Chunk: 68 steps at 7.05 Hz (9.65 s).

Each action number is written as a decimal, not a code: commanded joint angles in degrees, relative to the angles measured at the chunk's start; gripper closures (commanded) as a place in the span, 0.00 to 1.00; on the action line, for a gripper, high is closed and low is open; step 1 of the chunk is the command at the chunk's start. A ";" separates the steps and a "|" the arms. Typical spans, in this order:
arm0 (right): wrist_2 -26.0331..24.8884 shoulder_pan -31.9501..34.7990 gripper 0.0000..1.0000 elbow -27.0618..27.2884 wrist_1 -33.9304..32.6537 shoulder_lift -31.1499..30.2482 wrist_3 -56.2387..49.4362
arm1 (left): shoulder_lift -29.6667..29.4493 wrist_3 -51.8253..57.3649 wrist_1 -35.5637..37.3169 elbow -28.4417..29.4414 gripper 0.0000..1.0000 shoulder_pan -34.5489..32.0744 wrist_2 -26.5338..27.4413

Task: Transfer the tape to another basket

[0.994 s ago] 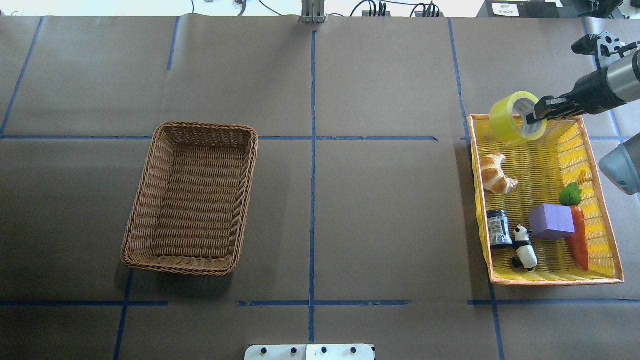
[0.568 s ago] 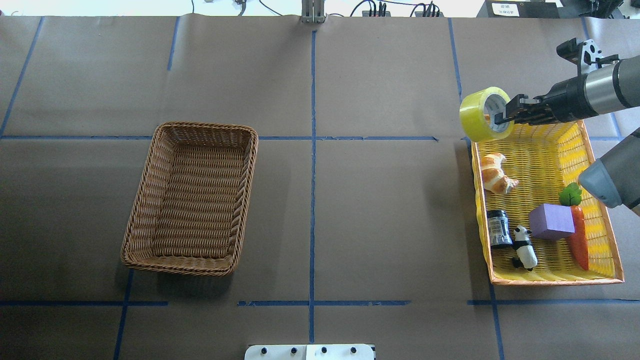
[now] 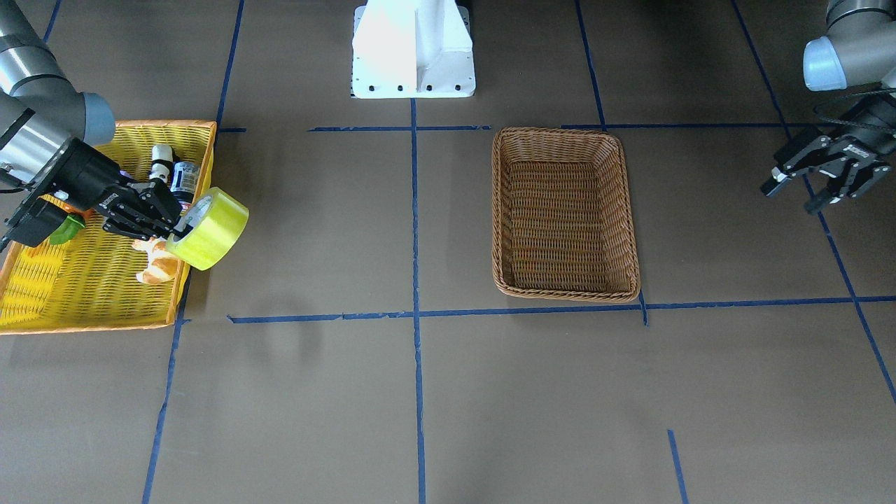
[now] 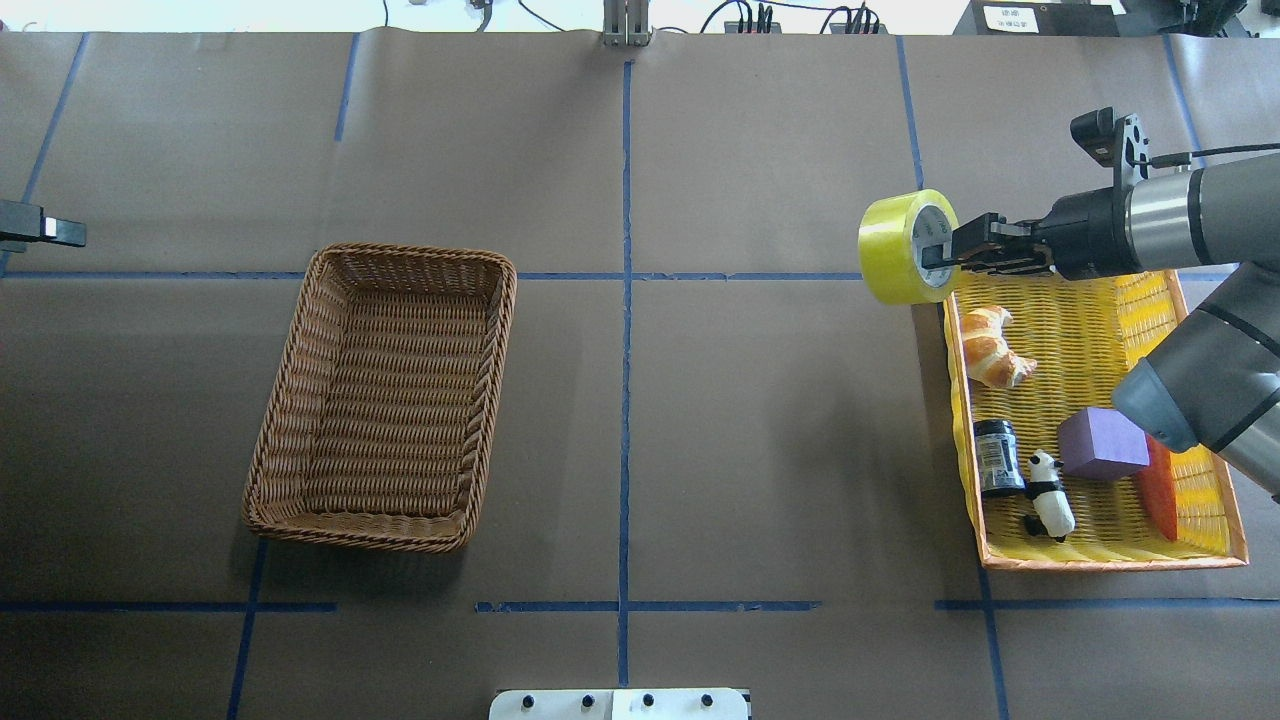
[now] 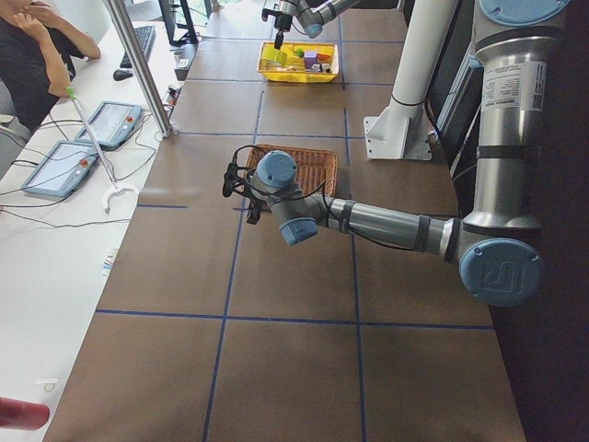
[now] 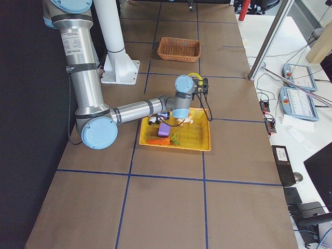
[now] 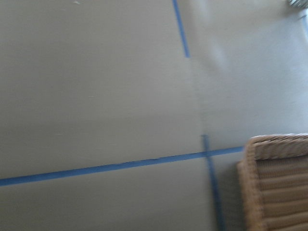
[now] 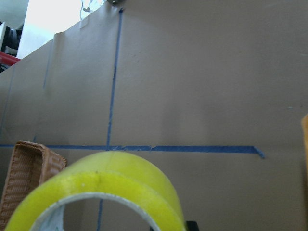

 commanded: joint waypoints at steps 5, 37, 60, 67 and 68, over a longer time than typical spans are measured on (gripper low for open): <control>-3.90 -8.51 1.00 0.02 25.37 0.00 9.21 | -15.27 -42.20 -4.04 -15.54 0.00 26.19 14.77; -22.71 -32.00 1.00 14.08 27.44 7.56 21.70 | -26.65 -63.01 -27.08 -14.84 0.67 52.13 46.43; 5.77 3.84 0.00 14.60 -46.23 3.79 -19.43 | -20.94 -34.15 14.85 -15.90 1.00 40.30 35.12; 6.20 16.78 0.00 16.27 -66.16 -6.94 -62.77 | -22.42 -9.50 44.47 -6.43 0.41 35.70 33.07; 6.55 17.21 0.00 16.36 -66.16 -7.03 -62.85 | -22.44 -7.49 44.90 -6.14 0.07 35.79 33.07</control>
